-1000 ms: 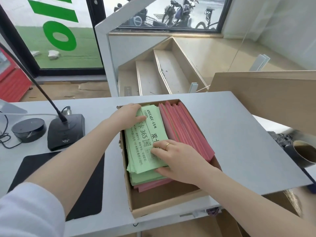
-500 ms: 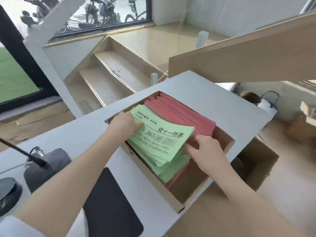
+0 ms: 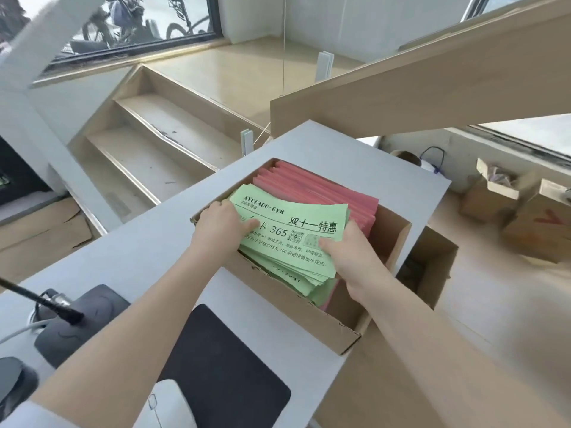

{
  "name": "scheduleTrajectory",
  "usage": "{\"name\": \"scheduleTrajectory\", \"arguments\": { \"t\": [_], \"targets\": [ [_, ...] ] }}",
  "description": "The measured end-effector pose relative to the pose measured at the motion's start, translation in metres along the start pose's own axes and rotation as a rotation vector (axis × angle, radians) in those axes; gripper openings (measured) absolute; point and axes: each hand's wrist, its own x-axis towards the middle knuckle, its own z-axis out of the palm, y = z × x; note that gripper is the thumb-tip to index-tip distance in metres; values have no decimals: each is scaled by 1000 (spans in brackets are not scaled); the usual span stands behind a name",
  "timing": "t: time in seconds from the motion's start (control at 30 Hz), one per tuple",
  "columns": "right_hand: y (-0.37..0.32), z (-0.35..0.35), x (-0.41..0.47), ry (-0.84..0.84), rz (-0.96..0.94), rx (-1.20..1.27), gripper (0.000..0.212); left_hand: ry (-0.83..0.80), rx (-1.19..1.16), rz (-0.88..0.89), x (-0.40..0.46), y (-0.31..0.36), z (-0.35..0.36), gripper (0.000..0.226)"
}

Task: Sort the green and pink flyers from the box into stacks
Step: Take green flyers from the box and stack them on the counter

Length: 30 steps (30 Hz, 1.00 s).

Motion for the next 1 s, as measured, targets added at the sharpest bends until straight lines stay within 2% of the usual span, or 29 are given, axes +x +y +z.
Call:
{"name": "scheduleTrajectory", "arguments": {
  "t": [0.1, 0.23, 0.43, 0.53, 0.67, 0.8, 0.9, 1.0],
  "targets": [
    [0, -12, -8, -23, -136, 71, 35, 8, -148, 40, -4, -5, -9, 47],
    [1, -39, -14, -42, -301, 55, 33, -50, -727, 124, -12, -5, -31, 32],
    [-9, -69, -8, -75, -449, 170, 32, -29, -965, 272, -26, 14, -31, 20],
    [-16, -88, 0, -20, -516, 161, 34, -63, -1051, 352, -28, 35, -33, 21],
    [-31, -128, 21, 144, -640, 81, 34, -114, -1044, 492, -18, 82, -34, 33],
    [-34, -192, 70, 214, -656, 77, 37, -110, -822, 561, 33, 153, -15, 31],
    [-27, -239, 123, 210, -582, 94, 37, -67, -755, 472, 79, 209, 16, 30],
    [-19, -273, 174, 197, -480, 107, 33, -119, -743, 329, 118, 258, 49, 36]
  ]
}}
